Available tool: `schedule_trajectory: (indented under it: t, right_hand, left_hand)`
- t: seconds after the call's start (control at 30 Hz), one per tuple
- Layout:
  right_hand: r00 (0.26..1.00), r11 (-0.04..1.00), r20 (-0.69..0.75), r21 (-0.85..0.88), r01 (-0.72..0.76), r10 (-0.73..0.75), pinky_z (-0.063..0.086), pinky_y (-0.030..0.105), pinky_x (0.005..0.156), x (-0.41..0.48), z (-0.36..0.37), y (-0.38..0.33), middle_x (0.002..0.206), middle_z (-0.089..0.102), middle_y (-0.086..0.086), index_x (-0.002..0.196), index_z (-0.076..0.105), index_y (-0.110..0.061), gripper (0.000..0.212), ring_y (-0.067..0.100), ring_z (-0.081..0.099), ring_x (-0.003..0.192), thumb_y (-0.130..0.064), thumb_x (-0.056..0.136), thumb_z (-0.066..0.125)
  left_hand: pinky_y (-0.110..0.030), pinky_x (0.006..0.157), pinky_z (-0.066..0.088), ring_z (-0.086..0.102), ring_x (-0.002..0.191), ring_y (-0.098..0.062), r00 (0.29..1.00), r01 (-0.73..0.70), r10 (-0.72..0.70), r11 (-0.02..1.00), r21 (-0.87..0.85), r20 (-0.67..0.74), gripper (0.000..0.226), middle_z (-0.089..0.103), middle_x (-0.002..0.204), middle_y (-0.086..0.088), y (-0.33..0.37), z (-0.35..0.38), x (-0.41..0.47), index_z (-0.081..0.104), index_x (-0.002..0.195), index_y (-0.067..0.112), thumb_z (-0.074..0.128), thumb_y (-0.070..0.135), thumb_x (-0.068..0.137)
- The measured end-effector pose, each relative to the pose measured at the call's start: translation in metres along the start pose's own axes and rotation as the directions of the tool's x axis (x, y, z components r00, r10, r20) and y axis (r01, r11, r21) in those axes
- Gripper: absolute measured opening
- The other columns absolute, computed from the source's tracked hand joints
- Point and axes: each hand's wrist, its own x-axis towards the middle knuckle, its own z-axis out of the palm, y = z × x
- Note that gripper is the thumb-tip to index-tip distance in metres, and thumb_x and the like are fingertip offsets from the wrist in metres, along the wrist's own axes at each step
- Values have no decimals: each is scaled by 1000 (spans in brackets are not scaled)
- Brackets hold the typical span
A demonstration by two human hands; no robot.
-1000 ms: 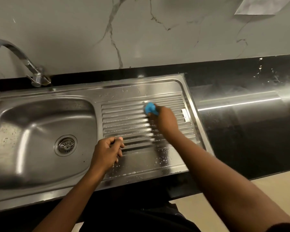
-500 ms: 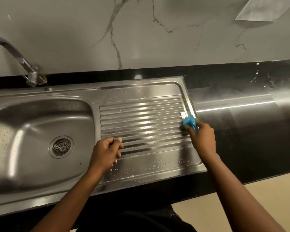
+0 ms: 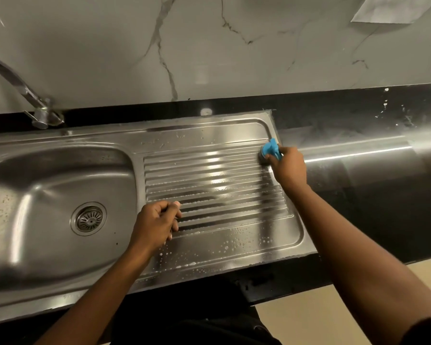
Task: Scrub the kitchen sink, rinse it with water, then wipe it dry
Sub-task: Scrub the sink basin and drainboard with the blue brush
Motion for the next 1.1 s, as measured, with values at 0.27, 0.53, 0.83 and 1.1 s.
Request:
schedule_trajectory:
  t: [0.27,0.53,0.83,1.1]
  right_hand:
    - [999,999,-13,23,-47,48,51,25,77,-53,-7,33,117,73,9,138,63,-10,49,16,69,97,-37,98,71]
    - [1000,1000,20,-6,10,-10,53,34,82,38,9,-30,122,74,10,136,66,-9,44,19,67,94,-30,98,72]
    - [999,998,-7,46,-43,43,51,30,80,-10,10,-7,114,75,6,134,67,-9,43,15,68,94,-32,98,72]
    - [998,998,-25,30,-48,49,48,28,81,-7,8,-9,120,74,11,136,66,-8,44,12,62,92,-31,99,71]
  left_hand:
    - [-28,48,44,55,48,-19,999,-6,5,1000,14,52,37,68,62,-9,0,8,7,73,80,10,58,33,106]
    - [-27,48,43,54,46,-17,1000,16,-16,1000,-20,-26,36,67,59,-8,-6,-14,7,72,79,11,59,32,105]
    - [-29,49,43,55,48,-19,999,32,-33,999,-17,-20,35,68,61,-8,-15,-23,8,72,80,11,59,32,106]
    - [-27,48,43,55,48,-18,999,30,-31,999,-30,-14,35,67,60,-7,-14,-25,11,72,81,12,59,32,105]
